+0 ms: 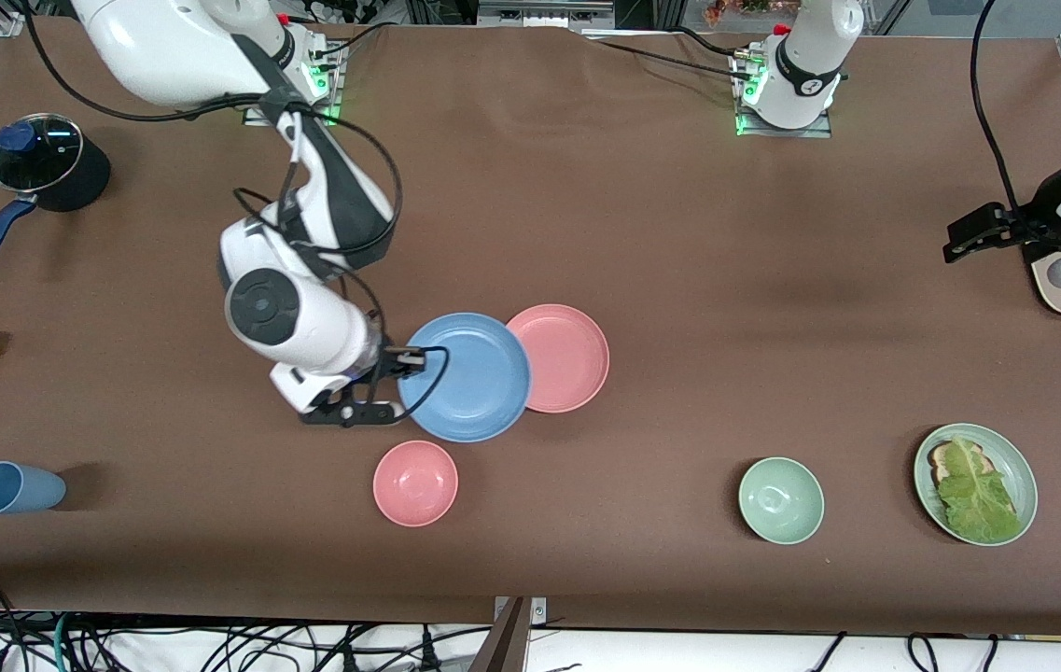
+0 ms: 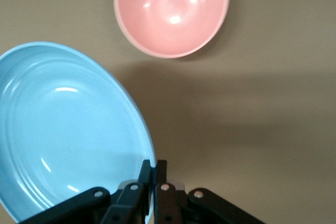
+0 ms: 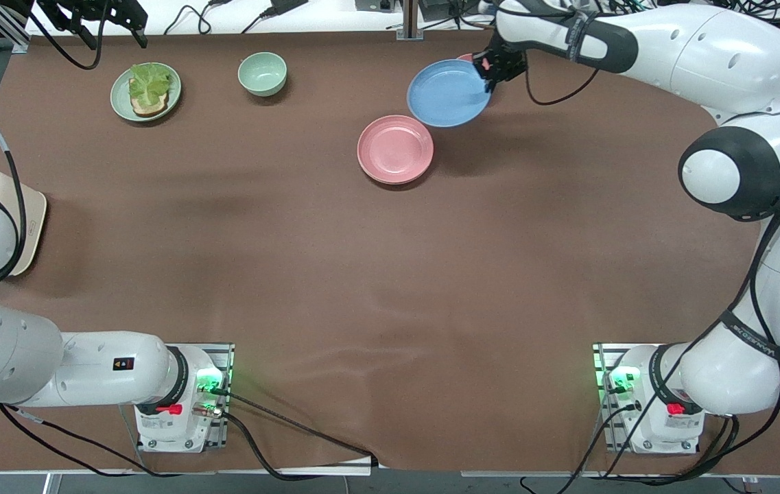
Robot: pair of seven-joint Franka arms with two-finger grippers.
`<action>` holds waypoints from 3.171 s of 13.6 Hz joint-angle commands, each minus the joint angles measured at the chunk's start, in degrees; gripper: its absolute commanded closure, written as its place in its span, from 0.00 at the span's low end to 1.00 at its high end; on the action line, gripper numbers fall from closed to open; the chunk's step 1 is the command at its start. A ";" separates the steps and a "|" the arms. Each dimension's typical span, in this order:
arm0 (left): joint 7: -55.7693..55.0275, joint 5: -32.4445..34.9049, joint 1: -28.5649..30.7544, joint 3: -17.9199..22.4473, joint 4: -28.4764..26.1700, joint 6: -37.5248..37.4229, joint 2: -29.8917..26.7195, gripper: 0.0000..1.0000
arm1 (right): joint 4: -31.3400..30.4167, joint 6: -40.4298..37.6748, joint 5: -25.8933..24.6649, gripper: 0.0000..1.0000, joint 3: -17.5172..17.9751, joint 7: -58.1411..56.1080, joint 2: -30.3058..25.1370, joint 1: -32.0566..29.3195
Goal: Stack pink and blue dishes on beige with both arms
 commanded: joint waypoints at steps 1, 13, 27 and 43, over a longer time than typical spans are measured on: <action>0.86 0.72 -0.47 -0.06 3.60 -0.72 1.50 0.00 | -0.08 1.93 0.87 1.00 0.80 9.34 2.07 2.78; 1.13 0.72 0.32 0.11 3.61 -0.72 1.42 0.00 | -7.99 12.66 0.96 1.00 0.80 18.16 5.15 9.04; 1.13 1.16 0.49 0.20 3.78 -0.72 1.33 0.00 | -5.88 12.22 -3.96 0.00 -0.87 13.69 0.06 4.74; 1.13 1.34 0.41 0.11 3.78 -0.55 1.50 0.00 | -28.91 -4.56 0.07 0.00 -12.11 -18.65 -36.23 -9.95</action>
